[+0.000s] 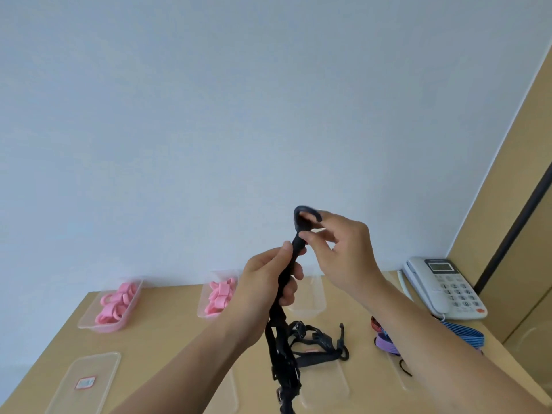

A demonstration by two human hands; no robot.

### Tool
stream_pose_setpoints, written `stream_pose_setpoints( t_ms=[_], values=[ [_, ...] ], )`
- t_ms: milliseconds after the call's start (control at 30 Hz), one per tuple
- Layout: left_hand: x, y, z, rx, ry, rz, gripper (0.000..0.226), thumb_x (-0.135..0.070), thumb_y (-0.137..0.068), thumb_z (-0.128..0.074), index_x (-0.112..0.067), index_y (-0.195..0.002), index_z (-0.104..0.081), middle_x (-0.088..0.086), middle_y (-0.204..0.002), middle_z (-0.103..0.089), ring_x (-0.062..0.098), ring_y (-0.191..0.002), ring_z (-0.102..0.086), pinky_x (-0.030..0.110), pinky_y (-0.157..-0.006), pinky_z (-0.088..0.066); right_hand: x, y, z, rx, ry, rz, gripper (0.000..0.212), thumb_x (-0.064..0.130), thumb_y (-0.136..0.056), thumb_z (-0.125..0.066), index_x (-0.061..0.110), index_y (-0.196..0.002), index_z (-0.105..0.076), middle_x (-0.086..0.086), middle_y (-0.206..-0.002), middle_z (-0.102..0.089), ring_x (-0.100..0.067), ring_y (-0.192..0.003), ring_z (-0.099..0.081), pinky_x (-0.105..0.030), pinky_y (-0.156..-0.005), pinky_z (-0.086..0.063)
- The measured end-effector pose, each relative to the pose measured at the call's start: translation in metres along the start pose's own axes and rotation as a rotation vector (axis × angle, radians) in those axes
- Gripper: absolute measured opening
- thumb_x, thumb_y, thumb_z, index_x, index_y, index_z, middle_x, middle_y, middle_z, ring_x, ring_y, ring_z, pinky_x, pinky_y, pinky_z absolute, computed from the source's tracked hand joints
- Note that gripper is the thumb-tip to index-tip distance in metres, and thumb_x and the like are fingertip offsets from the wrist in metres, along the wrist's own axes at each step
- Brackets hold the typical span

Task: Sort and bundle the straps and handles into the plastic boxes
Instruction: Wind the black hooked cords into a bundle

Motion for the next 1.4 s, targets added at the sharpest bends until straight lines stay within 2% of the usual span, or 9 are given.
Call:
stream_pose_setpoints(
  t_ms=[133,300,367,467,600,733,933,1200,1400],
  values=[
    [-0.003,0.002,0.003,0.097,0.021,-0.085,0.058,-0.067,-0.094,-0.054,-0.020,-0.117,-0.078,0.004,-0.088,-0.058,0.015,-0.061,-0.042,0.025,-0.054,-0.033,-0.005,0.005,-0.002,-0.007,0.246,0.344,0.025,-0.011,-0.090,-0.063,0.000,-0.110,-0.075,-0.004,-0.106,-0.076,-0.017,-0.095,-0.071,-0.021,-0.087,-0.054],
    [-0.002,0.004,0.008,0.137,0.001,-0.137,0.046,-0.050,-0.095,-0.061,-0.013,-0.117,-0.076,0.002,-0.089,-0.057,0.017,-0.066,-0.042,0.022,-0.056,-0.036,-0.009,0.007,-0.002,0.038,0.351,0.452,0.038,-0.018,-0.084,-0.057,-0.001,-0.112,-0.075,-0.013,-0.112,-0.074,-0.029,-0.097,-0.072,-0.034,-0.084,-0.060],
    [-0.002,0.004,0.010,0.138,-0.028,-0.137,0.039,-0.045,-0.097,-0.057,-0.017,-0.119,-0.074,0.002,-0.084,-0.053,0.019,-0.068,-0.039,0.019,-0.057,-0.036,-0.010,0.007,-0.006,0.063,0.321,0.307,0.037,-0.013,-0.087,-0.061,0.007,-0.113,-0.077,-0.009,-0.117,-0.074,-0.024,-0.102,-0.072,-0.031,-0.086,-0.059],
    [-0.003,0.006,0.012,0.168,-0.056,-0.139,0.037,-0.042,-0.099,-0.054,-0.028,-0.128,-0.072,0.006,-0.080,-0.047,0.018,-0.068,-0.041,0.014,-0.058,-0.038,-0.011,0.005,-0.010,0.142,-0.095,-0.320,0.033,0.007,-0.096,-0.065,0.030,-0.118,-0.074,0.005,-0.110,-0.076,-0.012,-0.099,-0.073,-0.024,-0.079,-0.059],
    [-0.002,0.008,0.014,0.185,-0.110,-0.161,0.037,-0.041,-0.101,-0.049,-0.027,-0.129,-0.069,0.010,-0.083,-0.046,0.019,-0.071,-0.043,0.020,-0.067,-0.039,-0.006,0.002,-0.016,0.320,-0.480,-0.691,0.020,0.033,-0.098,-0.064,0.019,-0.102,-0.078,-0.002,-0.092,-0.076,-0.018,-0.081,-0.071,-0.033,-0.073,-0.060],
    [0.005,0.009,0.016,0.141,-0.158,-0.163,0.037,-0.041,-0.108,-0.044,-0.024,-0.127,-0.070,0.005,-0.084,-0.059,0.018,-0.069,-0.050,0.026,-0.068,-0.042,-0.005,0.003,-0.023,0.192,-0.488,-0.709,0.013,0.016,-0.090,-0.076,0.007,-0.098,-0.074,-0.009,-0.082,-0.073,-0.021,-0.067,-0.067,-0.031,-0.067,-0.056],
    [0.015,0.011,0.020,0.006,-0.122,-0.010,0.043,-0.031,-0.112,-0.043,-0.007,-0.091,-0.072,0.006,-0.065,-0.057,0.019,-0.060,-0.052,0.021,-0.054,-0.043,0.002,0.000,-0.018,0.012,-0.394,-0.624,0.028,0.000,-0.081,-0.080,0.014,-0.103,-0.071,-0.006,-0.089,-0.077,-0.020,-0.081,-0.075,-0.028,-0.071,-0.060],
    [0.014,0.013,0.014,0.022,0.072,0.118,0.046,-0.027,-0.109,-0.051,0.018,-0.113,-0.062,0.005,-0.074,-0.055,0.017,-0.060,-0.050,0.038,-0.076,-0.062,0.011,0.005,-0.014,-0.001,-0.288,-0.458,0.037,-0.004,-0.078,-0.079,0.019,-0.106,-0.072,0.003,-0.095,-0.077,-0.013,-0.085,-0.072,-0.029,-0.080,-0.058],
    [0.015,0.019,0.011,-0.010,0.278,0.228,0.041,-0.033,-0.108,-0.053,0.002,-0.116,-0.073,0.008,-0.080,-0.064,0.019,-0.064,-0.059,0.035,-0.075,-0.063,0.016,0.025,-0.016,-0.038,-0.166,-0.271,0.037,-0.002,-0.079,-0.078,0.021,-0.107,-0.072,0.006,-0.102,-0.075,-0.017,-0.100,-0.073,-0.028,-0.085,-0.059]
  ],
)
Point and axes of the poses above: each hand's wrist, its own y-axis away from the middle knuckle, its own z-axis out of the back of the hand, x = y × z, the point moved 2 cm from there along -y, towards the middle knuckle
